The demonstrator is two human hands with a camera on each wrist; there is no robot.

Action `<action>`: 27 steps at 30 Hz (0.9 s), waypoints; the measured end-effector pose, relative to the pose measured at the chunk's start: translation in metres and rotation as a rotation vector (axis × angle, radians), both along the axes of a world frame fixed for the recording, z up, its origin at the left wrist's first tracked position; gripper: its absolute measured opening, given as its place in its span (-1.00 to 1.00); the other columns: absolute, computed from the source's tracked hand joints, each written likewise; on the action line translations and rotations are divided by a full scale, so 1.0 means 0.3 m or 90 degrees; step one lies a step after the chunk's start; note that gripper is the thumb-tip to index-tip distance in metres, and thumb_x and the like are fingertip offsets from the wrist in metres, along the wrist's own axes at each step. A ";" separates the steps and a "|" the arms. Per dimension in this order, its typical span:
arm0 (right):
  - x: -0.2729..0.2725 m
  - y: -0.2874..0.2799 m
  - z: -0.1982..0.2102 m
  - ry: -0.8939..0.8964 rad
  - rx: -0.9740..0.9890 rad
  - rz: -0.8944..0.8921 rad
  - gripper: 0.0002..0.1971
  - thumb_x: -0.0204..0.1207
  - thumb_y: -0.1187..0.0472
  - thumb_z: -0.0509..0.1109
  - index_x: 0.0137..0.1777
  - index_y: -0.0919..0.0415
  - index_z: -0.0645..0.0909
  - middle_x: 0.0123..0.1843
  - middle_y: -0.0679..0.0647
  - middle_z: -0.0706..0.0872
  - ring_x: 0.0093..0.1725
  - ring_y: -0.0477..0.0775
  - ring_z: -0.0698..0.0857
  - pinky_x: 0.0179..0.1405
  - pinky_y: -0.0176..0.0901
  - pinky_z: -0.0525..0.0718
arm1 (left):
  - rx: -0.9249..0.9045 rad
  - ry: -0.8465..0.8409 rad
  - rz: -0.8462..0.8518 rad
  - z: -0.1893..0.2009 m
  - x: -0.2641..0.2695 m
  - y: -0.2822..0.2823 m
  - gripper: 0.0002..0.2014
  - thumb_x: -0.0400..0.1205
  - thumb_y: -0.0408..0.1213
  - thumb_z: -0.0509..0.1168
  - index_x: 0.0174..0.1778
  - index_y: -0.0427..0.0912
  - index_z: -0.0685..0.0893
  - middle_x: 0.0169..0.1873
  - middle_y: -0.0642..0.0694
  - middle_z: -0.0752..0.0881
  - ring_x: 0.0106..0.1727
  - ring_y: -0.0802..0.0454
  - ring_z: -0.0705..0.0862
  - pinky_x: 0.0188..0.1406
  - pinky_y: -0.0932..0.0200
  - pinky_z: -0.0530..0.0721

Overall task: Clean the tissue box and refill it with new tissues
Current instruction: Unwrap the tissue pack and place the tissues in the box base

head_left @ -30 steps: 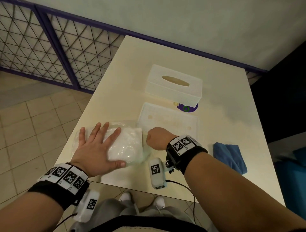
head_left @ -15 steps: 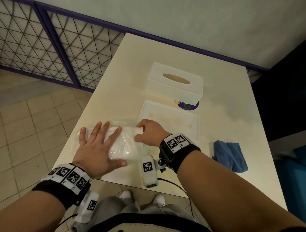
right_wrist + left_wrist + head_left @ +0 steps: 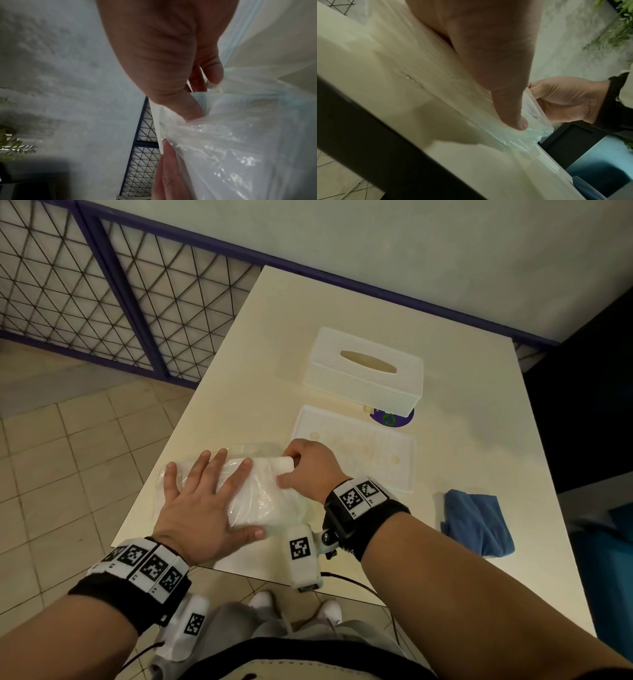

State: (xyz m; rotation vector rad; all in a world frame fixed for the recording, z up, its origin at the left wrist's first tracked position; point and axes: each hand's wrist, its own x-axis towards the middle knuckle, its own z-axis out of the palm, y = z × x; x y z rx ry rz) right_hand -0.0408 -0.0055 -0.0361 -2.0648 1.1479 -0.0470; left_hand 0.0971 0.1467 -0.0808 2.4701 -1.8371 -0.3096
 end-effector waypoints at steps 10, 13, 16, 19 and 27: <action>0.024 0.024 -0.009 0.037 -0.008 -0.012 -0.67 0.39 0.18 0.44 0.13 0.24 0.55 -0.01 0.09 0.66 -0.04 0.11 0.65 -0.17 -0.14 0.58 | 0.010 -0.001 0.016 0.002 -0.002 -0.007 0.09 0.22 0.71 -0.12 0.64 0.30 -0.24 0.71 -0.09 -0.09 0.71 -0.13 -0.17 0.52 -0.38 -0.40; 0.028 0.014 -0.007 0.073 0.180 -0.082 -0.51 0.35 0.05 0.50 0.19 0.34 0.58 0.06 0.16 0.73 0.05 0.18 0.72 -0.10 0.00 0.69 | 0.017 -0.004 0.027 0.008 -0.004 -0.007 0.09 0.22 0.70 -0.13 0.62 0.30 -0.31 0.71 -0.07 -0.14 0.70 -0.11 -0.23 0.52 -0.39 -0.41; 0.031 0.002 -0.002 0.090 0.302 -0.090 -0.57 0.36 0.03 0.48 0.19 0.22 0.62 0.11 0.15 0.75 0.09 0.19 0.73 0.03 -0.01 0.72 | 0.008 0.003 0.038 0.013 -0.007 -0.004 0.13 0.20 0.69 -0.07 0.62 0.28 -0.33 0.71 -0.07 -0.13 0.70 -0.10 -0.23 0.53 -0.38 -0.40; 0.026 -0.034 0.014 0.010 0.306 -0.157 -0.52 0.36 0.10 0.43 0.28 0.25 0.57 0.18 0.20 0.73 0.13 0.27 0.72 0.11 0.08 0.72 | 0.005 0.020 0.057 0.020 -0.002 0.004 0.16 0.18 0.71 -0.03 0.62 0.28 -0.32 0.71 -0.07 -0.10 0.70 -0.10 -0.21 0.50 -0.37 -0.40; -0.201 -0.128 0.219 -0.026 0.076 -0.154 -0.67 0.46 0.28 0.40 0.24 0.23 0.63 0.18 0.17 0.74 0.15 0.21 0.71 0.21 0.03 0.67 | 0.124 0.035 0.097 0.073 -0.001 0.006 0.19 0.12 0.76 -0.14 0.63 0.28 -0.29 0.69 -0.15 -0.25 0.68 -0.16 -0.33 0.51 -0.43 -0.38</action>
